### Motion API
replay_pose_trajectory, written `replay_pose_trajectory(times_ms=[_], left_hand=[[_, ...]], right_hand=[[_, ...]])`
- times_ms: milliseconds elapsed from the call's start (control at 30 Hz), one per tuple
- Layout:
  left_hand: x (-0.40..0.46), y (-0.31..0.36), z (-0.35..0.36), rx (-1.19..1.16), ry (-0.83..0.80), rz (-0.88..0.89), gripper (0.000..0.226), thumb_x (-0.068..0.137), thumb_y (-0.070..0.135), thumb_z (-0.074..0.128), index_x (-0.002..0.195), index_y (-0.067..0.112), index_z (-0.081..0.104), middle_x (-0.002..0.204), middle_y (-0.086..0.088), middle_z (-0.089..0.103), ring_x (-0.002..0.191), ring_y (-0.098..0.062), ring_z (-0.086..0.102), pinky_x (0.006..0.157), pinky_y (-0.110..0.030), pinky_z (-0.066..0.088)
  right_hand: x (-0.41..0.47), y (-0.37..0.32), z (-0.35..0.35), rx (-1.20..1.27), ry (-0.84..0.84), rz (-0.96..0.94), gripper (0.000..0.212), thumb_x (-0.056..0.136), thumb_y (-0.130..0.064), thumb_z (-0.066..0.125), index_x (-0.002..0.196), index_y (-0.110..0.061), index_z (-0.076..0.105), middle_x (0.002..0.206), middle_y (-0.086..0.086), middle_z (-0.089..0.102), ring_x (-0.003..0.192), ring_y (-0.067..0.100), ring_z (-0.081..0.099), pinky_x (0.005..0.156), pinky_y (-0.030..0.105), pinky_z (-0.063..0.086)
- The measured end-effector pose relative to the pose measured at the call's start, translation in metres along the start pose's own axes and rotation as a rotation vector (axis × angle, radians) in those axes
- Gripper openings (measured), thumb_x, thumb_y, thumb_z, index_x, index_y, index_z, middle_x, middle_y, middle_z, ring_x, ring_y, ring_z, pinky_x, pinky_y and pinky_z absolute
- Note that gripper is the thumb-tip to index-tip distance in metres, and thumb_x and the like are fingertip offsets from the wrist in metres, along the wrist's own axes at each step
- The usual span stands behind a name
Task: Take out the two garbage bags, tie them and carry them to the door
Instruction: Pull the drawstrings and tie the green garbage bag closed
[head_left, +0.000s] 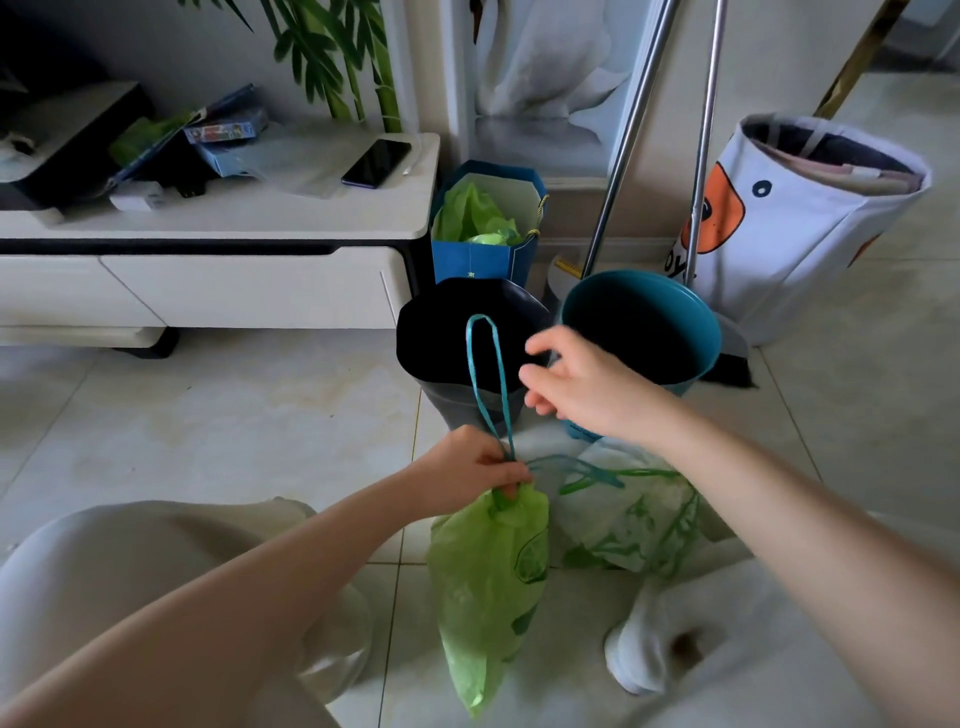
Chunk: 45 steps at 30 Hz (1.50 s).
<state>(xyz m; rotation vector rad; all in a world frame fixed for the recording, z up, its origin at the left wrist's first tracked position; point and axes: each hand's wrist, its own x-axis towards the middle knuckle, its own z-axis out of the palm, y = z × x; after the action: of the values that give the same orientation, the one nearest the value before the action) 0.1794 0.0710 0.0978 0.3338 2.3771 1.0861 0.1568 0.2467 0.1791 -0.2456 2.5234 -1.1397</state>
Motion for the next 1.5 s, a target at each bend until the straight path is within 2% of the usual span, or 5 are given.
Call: replay_pose_trajectory(times_ms=[433,600,800,1300,1500], left_hand=[[-0.003,-0.005,-0.015,-0.438,-0.033,-0.197,0.018,0.092,0.031,0.060,0.086,0.023,0.075,0.081,0.006,0.076,0.073,-0.004,0.062,0.073,-0.019,0.052],[-0.005,-0.012,-0.018,-0.564,-0.018,-0.209,0.018,0.091,0.028,0.062,0.093,0.017,0.075,0.087,0.002,0.075,0.084,-0.014,0.061,0.086,-0.030,0.052],[-0.007,-0.011,-0.016,-0.352,-0.109,-0.098,0.015,0.090,0.027,0.064,0.088,0.019,0.077,0.083,0.010,0.076,0.072,-0.001,0.061,0.065,-0.012,0.050],[-0.014,-0.010,-0.022,-0.311,-0.143,-0.095,0.013,0.088,0.026,0.066,0.088,0.016,0.075,0.073,0.011,0.073,0.067,-0.001,0.060,0.066,-0.014,0.052],[-0.018,-0.005,-0.025,-0.188,-0.181,-0.081,0.013,0.082,0.025,0.073,0.079,0.012,0.075,0.068,0.003,0.063,0.063,-0.004,0.052,0.059,-0.014,0.043]], right_hand=[[-0.007,0.018,0.024,-0.384,-0.239,0.105,0.033,0.097,-0.019,0.038,0.088,-0.006,0.068,0.067,0.009,0.057,0.059,0.020,0.050,0.053,0.030,0.035],[-0.017,0.024,0.024,-0.052,-0.701,0.346,0.045,0.100,-0.041,0.033,0.087,-0.016,0.069,0.084,-0.001,0.071,0.072,0.013,0.067,0.078,0.032,0.050],[-0.007,0.048,0.014,-0.033,-0.218,0.148,0.025,0.095,-0.033,0.051,0.096,-0.018,0.070,0.097,-0.002,0.073,0.087,0.018,0.071,0.073,0.028,0.056],[-0.001,0.057,0.066,0.104,-0.271,0.058,0.054,0.077,0.013,0.045,0.086,-0.039,0.058,0.090,-0.009,0.064,0.092,0.022,0.065,0.072,0.037,0.057],[-0.005,0.058,0.077,0.059,-0.256,0.000,0.021,0.081,-0.020,0.069,0.077,-0.037,0.059,0.082,-0.009,0.063,0.078,0.013,0.061,0.074,0.037,0.053]])
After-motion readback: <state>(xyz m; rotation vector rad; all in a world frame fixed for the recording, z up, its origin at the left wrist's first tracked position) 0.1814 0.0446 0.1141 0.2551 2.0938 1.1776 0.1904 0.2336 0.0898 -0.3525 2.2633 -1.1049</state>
